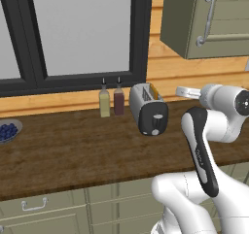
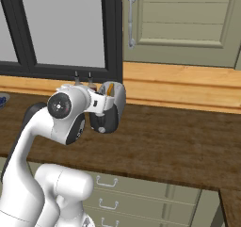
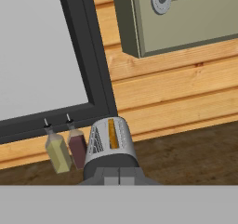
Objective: Start the toaster. Once the lever pops up, take the bread to the plate on the dining counter.
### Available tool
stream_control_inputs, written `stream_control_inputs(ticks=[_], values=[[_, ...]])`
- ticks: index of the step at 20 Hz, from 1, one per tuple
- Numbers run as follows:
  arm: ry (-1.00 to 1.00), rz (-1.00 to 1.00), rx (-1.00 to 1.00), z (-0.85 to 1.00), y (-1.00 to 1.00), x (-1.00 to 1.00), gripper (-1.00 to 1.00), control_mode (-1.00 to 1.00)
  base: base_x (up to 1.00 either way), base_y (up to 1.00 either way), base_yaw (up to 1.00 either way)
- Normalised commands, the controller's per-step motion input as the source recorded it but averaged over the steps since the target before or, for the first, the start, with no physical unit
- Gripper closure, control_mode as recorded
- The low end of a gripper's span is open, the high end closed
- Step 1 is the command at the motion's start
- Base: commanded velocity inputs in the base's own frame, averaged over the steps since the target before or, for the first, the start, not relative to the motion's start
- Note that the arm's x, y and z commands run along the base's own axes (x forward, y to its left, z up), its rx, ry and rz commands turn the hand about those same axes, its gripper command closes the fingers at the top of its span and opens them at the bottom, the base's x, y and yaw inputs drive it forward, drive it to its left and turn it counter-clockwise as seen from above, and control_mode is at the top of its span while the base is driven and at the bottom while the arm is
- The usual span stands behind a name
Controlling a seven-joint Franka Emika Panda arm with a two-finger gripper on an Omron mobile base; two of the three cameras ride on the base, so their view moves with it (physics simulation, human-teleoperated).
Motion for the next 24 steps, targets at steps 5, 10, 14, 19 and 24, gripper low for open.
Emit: stream_control_inputs(ticks=[5, 10, 14, 19, 24], values=[[0.0, 0.0, 0.0, 0.0, 0.0, 0.0, 1.0, -1.0, 0.0, 0.0, 0.0], [0.0, 0.0, 0.0, 0.0, 0.0, 0.0, 1.0, -1.0, 0.0, 0.0, 0.0], [0.0, 0.0, 0.0, 0.0, 0.0, 0.0, 1.0, -1.0, 0.0, 0.0, 0.0], [0.0, 0.0, 0.0, 0.0, 0.0, 0.0, 1.0, -1.0, 0.0, 0.0, 0.0], [0.0, 0.0, 0.0, 0.0, 0.0, 0.0, 1.0, -1.0, 0.0, 0.0, 0.0]])
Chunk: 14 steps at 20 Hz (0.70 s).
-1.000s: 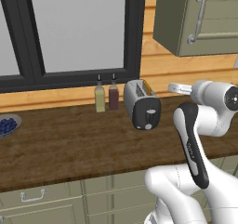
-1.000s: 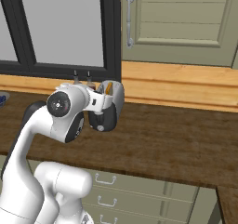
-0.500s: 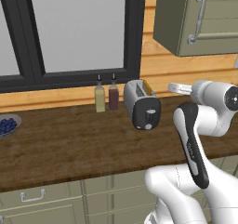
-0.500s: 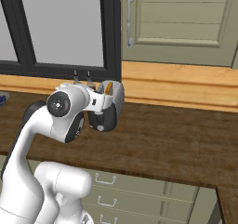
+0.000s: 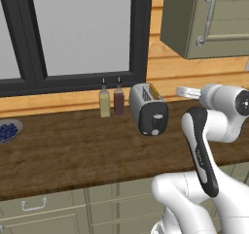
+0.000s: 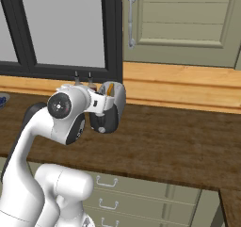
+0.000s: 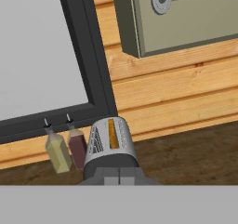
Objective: Start the toaster. Once the lever pops up, take the bread to the plate on the dining counter.
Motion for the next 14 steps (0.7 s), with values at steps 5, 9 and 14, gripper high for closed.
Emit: stream_control_inputs(ticks=[5, 9, 14], values=[[0.0, 0.0, 0.0, 0.0, 0.0, 0.0, 1.0, -1.0, 0.0, 0.0, 0.0], [0.0, 0.0, 0.0, 0.0, 0.0, 0.0, 1.0, -1.0, 0.0, 0.0, 0.0], [0.0, 0.0, 0.0, 0.0, 0.0, 0.0, 1.0, -1.0, 0.0, 0.0, 0.0]])
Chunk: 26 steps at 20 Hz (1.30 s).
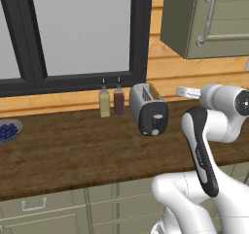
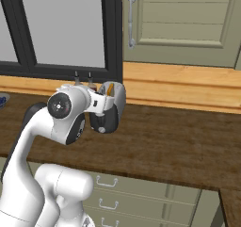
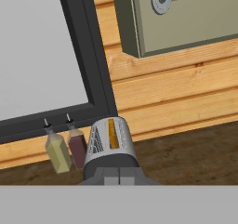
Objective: Start the toaster. Once the lever pops up, take the bread to the plate on the dining counter.
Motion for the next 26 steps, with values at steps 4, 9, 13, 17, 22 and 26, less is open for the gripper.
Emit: stream_control_inputs(ticks=[4, 9, 13, 17, 22, 26], values=[[0.0, 0.0, 0.0, 0.0, 0.0, 0.0, 1.0, -1.0, 0.0, 0.0, 0.0], [0.0, 0.0, 0.0, 0.0, 0.0, 0.0, 1.0, -1.0, 0.0, 0.0, 0.0], [0.0, 0.0, 0.0, 0.0, 0.0, 0.0, 1.0, -1.0, 0.0, 0.0, 0.0], [0.0, 0.0, 0.0, 0.0, 0.0, 0.0, 1.0, -1.0, 0.0, 0.0, 0.0], [0.02, 0.0, 0.0, 0.0, 0.0, 0.0, 1.0, -1.0, 0.0, 0.0, 0.0], [0.45, 0.0, 0.0, 0.01, 0.01, 0.04, 1.0, -1.0, 0.0, 0.0, 0.0]])
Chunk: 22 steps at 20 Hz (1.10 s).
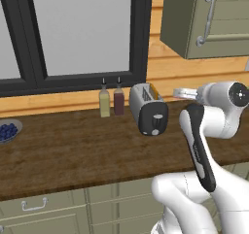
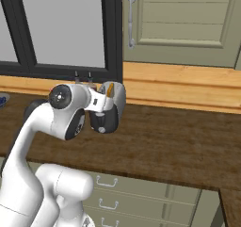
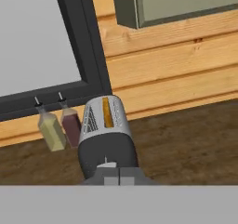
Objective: Start the toaster. Once the lever pops up, take the bread to the plate on the dining counter.
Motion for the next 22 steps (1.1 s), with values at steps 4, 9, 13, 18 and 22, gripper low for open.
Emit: stream_control_inputs(ticks=[4, 9, 13, 18, 22], values=[[0.58, 0.0, 0.0, 0.0, 0.0, 0.11, 1.0, -1.0, 0.0, 0.0, 0.0], [0.14, 0.0, 0.01, -0.03, 0.0, 0.04, 1.0, -1.0, 0.0, 0.0, 0.0], [-0.01, 0.0, 0.0, -0.36, 0.15, 0.06, 1.0, -1.0, 0.0, 0.0, 0.0], [-0.04, 0.0, 0.0, -0.08, 0.17, 0.19, 1.0, -1.0, 0.0, 0.0, 0.0], [0.0, 0.0, 0.0, 0.0, 0.19, 0.28, -1.0, -1.0, 0.0, 0.0, 0.0]])
